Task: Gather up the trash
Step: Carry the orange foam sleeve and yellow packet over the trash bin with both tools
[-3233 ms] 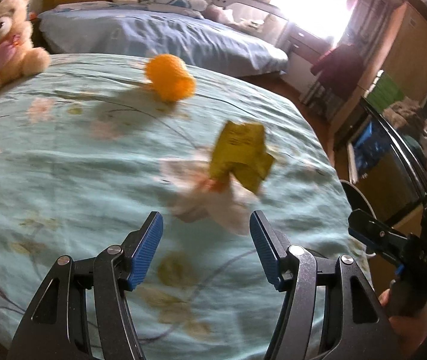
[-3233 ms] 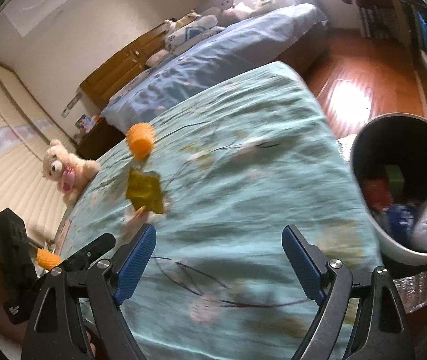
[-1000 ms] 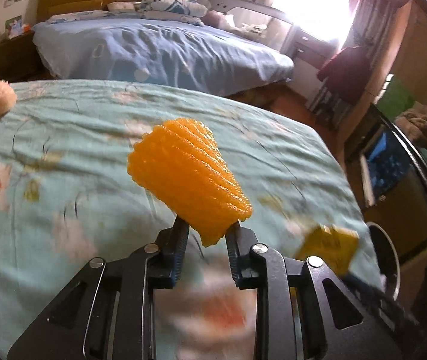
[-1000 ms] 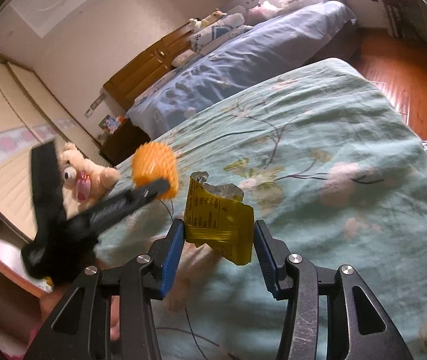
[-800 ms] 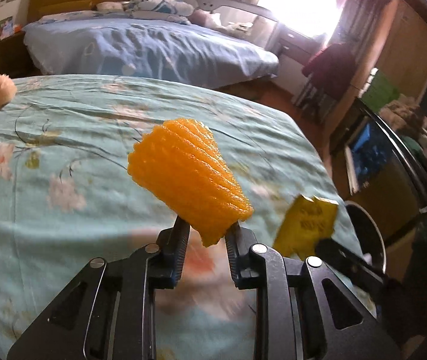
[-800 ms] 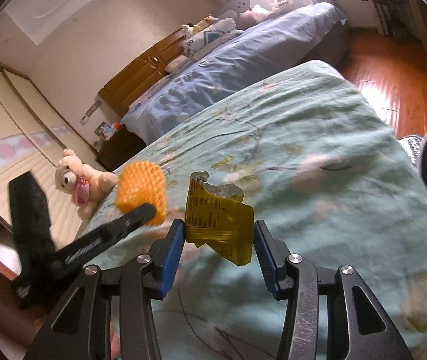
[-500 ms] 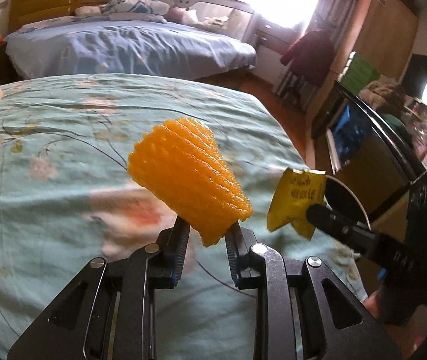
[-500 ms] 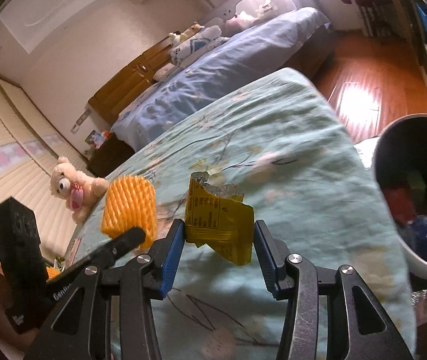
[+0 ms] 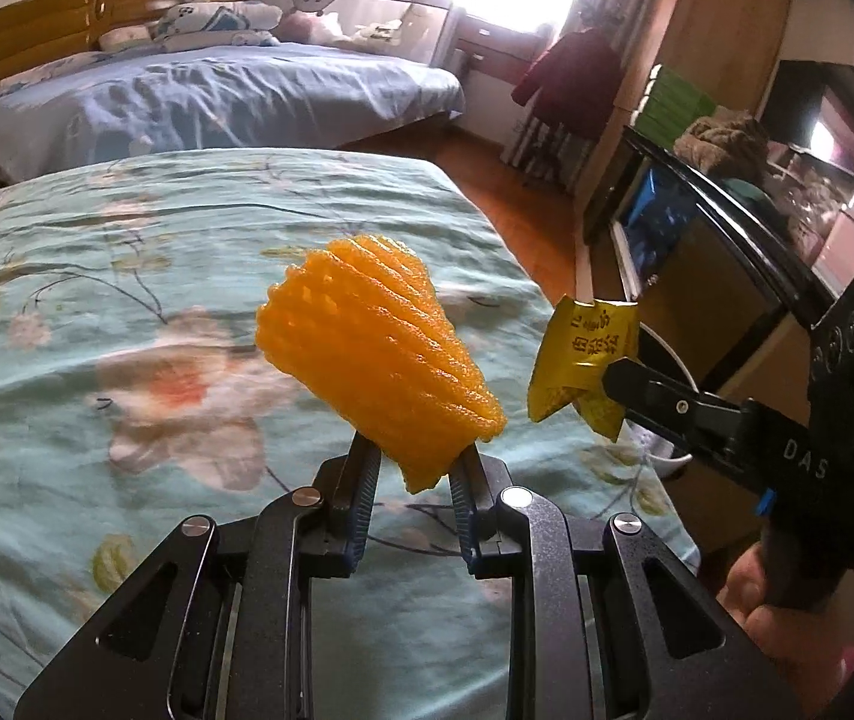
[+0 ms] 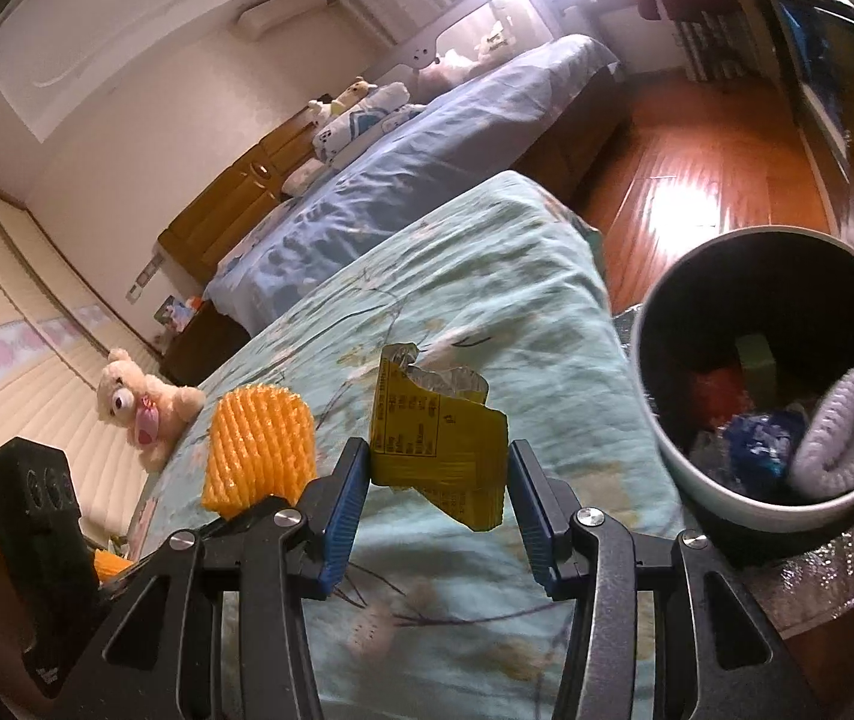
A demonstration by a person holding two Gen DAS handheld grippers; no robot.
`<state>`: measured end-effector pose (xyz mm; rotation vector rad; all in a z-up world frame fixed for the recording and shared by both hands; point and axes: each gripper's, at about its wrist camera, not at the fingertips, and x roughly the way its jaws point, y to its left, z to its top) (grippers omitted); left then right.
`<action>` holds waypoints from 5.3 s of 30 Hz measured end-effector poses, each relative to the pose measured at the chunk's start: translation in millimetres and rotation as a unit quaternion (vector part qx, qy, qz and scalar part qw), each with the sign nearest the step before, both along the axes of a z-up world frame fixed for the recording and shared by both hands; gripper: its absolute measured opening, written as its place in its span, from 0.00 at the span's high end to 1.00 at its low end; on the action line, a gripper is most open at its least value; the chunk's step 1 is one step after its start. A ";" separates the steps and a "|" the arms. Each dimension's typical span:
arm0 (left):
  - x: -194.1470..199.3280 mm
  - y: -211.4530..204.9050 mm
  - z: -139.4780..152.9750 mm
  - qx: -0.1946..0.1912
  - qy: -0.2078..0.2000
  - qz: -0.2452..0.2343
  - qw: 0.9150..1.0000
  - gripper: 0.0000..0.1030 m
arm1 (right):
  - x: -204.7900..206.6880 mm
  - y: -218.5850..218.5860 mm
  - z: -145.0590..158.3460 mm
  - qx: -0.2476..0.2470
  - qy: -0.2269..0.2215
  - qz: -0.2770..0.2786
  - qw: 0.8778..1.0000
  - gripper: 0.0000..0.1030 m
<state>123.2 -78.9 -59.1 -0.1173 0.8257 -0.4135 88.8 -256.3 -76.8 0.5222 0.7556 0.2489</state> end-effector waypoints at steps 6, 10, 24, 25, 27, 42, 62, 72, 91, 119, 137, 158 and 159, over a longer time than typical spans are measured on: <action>-5.4 -13.0 2.2 0.008 -0.002 -0.013 1.000 0.79 | -6.1 -14.1 3.3 0.008 -0.002 -0.014 1.000 0.54; -7.4 -22.0 2.2 0.013 -0.002 -0.021 1.000 0.79 | -11.5 -25.1 3.3 0.011 -0.003 -0.023 1.000 0.54; -10.6 -52.8 6.2 0.025 -0.010 -0.049 0.998 0.79 | -23.0 -51.4 1.8 0.020 -0.004 -0.053 0.998 0.54; -10.9 -55.3 6.5 0.025 -0.010 -0.052 0.998 0.79 | -23.3 -52.9 1.7 0.020 -0.004 -0.055 0.998 0.54; -11.0 -60.8 6.8 0.026 -0.011 -0.058 0.998 0.79 | -24.7 -57.3 1.7 0.021 -0.004 -0.060 0.998 0.54; -11.9 -94.7 6.0 0.042 -0.013 -0.088 0.995 0.79 | -35.6 -87.8 -4.2 0.032 0.000 -0.095 0.995 0.54; -12.8 -129.1 8.3 0.051 -0.017 -0.118 0.992 0.79 | -47.2 -118.1 -10.0 0.039 0.006 -0.126 0.991 0.54; -12.5 -146.6 9.5 0.054 -0.021 -0.133 0.989 0.79 | -51.9 -129.8 -11.8 0.041 0.009 -0.141 0.989 0.54; -10.4 -163.8 6.2 0.058 -0.018 -0.144 0.988 0.79 | -52.1 -140.0 -17.1 0.042 0.018 -0.157 0.987 0.54; 7.2 -189.5 -5.1 0.061 -0.004 -0.161 0.985 0.79 | -34.1 -149.9 -21.0 0.022 0.036 -0.163 0.986 0.53; 30.0 -203.9 -18.2 0.073 0.012 -0.164 0.984 0.79 | -12.2 -162.5 -22.1 0.000 0.043 -0.166 0.985 0.52; 39.8 -211.1 -18.6 0.080 0.021 -0.159 0.984 0.79 | 2.6 -165.9 -24.8 -0.013 0.055 -0.160 0.985 0.51; 40.4 -209.8 -18.7 0.081 0.021 -0.159 0.984 0.79 | 3.1 -166.3 -24.6 -0.013 0.056 -0.160 0.985 0.51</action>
